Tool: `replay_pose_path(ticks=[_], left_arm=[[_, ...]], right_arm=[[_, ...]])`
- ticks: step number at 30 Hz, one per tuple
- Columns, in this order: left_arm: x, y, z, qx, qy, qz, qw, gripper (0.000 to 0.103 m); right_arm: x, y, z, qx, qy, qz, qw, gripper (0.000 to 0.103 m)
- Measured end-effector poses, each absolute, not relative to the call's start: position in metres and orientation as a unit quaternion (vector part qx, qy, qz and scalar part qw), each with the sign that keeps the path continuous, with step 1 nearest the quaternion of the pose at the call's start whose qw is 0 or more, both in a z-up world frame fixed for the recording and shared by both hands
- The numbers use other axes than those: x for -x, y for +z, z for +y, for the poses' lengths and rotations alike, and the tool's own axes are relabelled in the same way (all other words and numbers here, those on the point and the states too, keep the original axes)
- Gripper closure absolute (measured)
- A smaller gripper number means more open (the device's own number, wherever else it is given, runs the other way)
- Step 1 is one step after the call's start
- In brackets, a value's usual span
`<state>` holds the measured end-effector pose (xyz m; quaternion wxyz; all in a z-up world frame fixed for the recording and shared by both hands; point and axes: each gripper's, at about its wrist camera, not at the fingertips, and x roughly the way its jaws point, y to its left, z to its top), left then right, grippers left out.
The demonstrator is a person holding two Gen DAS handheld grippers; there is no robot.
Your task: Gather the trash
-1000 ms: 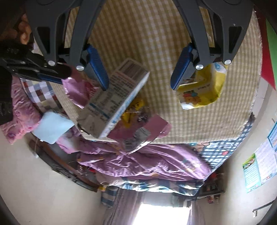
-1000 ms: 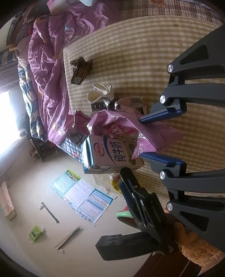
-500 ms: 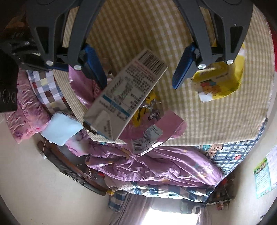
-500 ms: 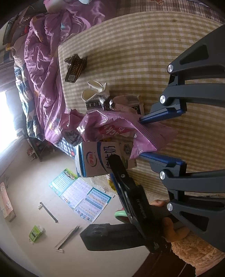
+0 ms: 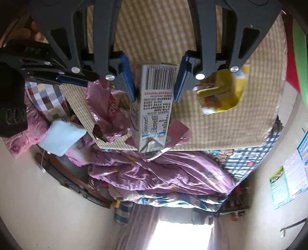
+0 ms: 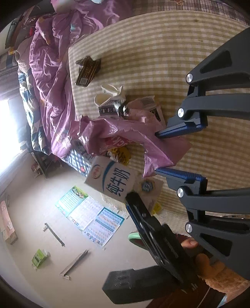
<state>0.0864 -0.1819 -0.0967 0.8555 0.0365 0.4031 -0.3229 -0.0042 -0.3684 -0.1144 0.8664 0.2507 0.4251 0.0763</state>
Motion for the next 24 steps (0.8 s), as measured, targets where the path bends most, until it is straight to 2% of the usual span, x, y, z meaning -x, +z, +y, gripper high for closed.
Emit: replay_pose_path(ticks=[4,5,6,11,13,15,17,24], left_arm=[[-0.08,-0.091,-0.16,-0.012,-0.306,0.414,0.857,0.065],[-0.078,-0.092,-0.153,-0.007,-0.302,0.419,0.856,0.076],[-0.076,-0.095,-0.147,-0.004,-0.293,0.427,0.855,0.082],[-0.077,-0.115,-0.119,0.023,-0.249,0.469,0.847,0.082],[-0.077,-0.118,-0.116,0.029,-0.246,0.476,0.844,0.079],[-0.074,-0.119,-0.114,0.028,-0.246,0.476,0.844,0.063],[-0.07,-0.119,-0.118,0.022,-0.25,0.473,0.844,0.057],[-0.06,-0.127,-0.137,-0.013,-0.262,0.475,0.84,0.054]], right_arm=[[0.004,-0.108,-0.361,-0.243,0.093,0.423,0.868,0.072],[0.004,-0.107,-0.359,-0.24,0.096,0.423,0.869,0.072],[0.004,-0.106,-0.356,-0.235,0.099,0.423,0.869,0.072],[0.003,-0.111,-0.347,-0.233,0.102,0.432,0.865,0.072],[0.003,-0.113,-0.343,-0.232,0.104,0.435,0.864,0.072],[0.004,-0.113,-0.339,-0.231,0.105,0.436,0.864,0.072],[0.004,-0.112,-0.339,-0.231,0.104,0.436,0.864,0.072],[0.004,-0.114,-0.339,-0.233,0.099,0.438,0.862,0.072]])
